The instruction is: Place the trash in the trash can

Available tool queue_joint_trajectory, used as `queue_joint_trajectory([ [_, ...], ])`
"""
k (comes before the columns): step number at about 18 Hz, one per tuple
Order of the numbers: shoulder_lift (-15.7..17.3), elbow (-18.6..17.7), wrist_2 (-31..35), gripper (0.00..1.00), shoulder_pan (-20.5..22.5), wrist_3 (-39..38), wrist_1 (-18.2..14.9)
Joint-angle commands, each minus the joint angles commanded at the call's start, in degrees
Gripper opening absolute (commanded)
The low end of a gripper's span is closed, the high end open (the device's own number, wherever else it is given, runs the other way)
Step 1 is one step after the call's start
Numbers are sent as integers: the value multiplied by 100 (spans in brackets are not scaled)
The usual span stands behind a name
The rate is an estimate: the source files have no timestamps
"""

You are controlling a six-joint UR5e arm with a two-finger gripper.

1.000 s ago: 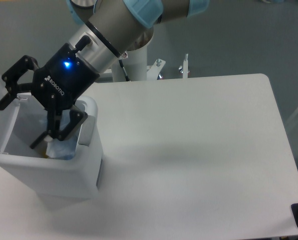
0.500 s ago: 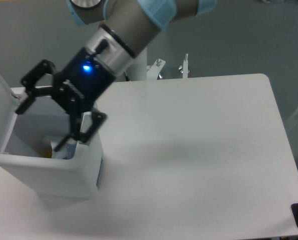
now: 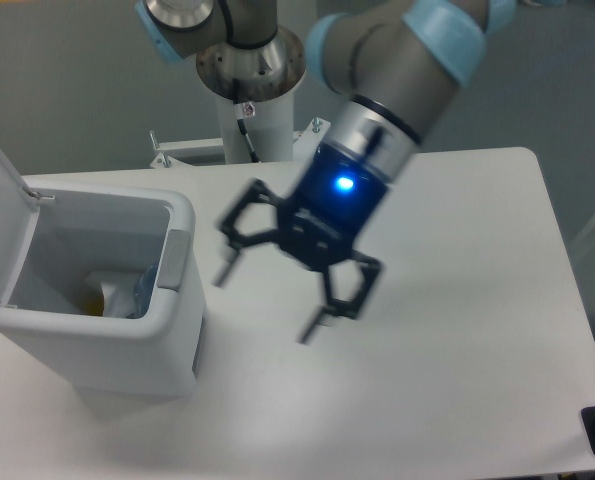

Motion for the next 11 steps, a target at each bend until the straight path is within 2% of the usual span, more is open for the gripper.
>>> queue_joint_trajectory([
  [3,-194,9,818,100,238,564,0],
  [7,-501,36,1496,100,431,1415,-9],
  [11,-528,-114,2365,100,441,1997,-18],
])
